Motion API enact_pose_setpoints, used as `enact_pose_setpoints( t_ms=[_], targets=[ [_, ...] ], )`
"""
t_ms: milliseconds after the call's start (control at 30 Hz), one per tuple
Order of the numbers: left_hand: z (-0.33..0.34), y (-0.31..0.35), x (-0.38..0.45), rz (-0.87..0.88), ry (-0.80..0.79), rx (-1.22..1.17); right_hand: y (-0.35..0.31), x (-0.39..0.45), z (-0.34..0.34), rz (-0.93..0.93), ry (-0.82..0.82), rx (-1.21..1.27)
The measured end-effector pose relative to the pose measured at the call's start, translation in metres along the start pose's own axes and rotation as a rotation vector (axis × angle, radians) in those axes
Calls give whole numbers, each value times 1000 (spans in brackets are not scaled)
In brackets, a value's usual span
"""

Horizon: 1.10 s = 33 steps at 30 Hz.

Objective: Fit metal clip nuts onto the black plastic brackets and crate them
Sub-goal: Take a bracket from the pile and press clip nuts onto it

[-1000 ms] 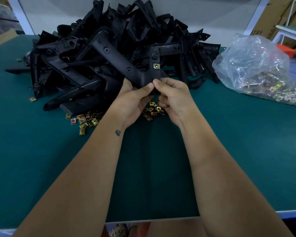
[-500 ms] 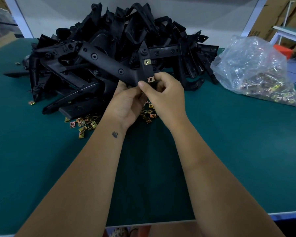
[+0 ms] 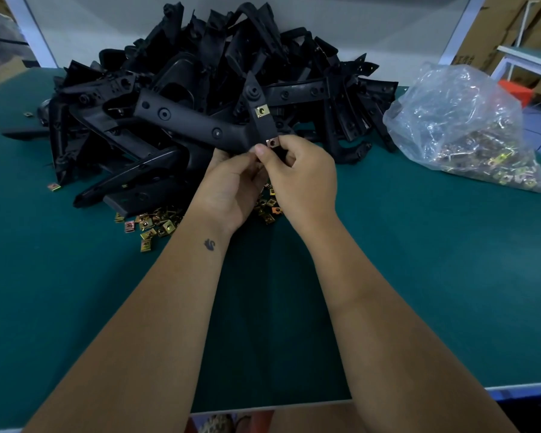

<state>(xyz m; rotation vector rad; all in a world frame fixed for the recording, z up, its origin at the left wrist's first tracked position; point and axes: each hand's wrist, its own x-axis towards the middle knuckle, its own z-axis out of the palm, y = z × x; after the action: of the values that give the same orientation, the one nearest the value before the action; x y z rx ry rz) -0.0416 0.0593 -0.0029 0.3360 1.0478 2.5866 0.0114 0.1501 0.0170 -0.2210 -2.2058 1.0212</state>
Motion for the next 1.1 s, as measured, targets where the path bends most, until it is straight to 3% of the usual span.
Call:
enact_pose_setpoints(
  t_ms=[100,300,467,600,700,867,1100],
  targets=[
    [0,2,-1,-20,27,-40,0,-2,-2,14,10,14],
    [5,4,-4,-16,105,109,1,-5,-7,103,47,133],
    [23,0,-14,-37,108,184,-2,-16,-11,311,43,462],
    [58,-17,-24,-75,113,262,-6,-25,-26,485,183,949],
    [90,-38,-36,-92,149,318,-2,-30,-44,627,302,1164],
    [142,-77,-59,-118,44,444,16,-45,-97,662,494,1144],
    [227,-159,-122,-324,-252,408,56,-96,-212,543,902,955]
  ],
)
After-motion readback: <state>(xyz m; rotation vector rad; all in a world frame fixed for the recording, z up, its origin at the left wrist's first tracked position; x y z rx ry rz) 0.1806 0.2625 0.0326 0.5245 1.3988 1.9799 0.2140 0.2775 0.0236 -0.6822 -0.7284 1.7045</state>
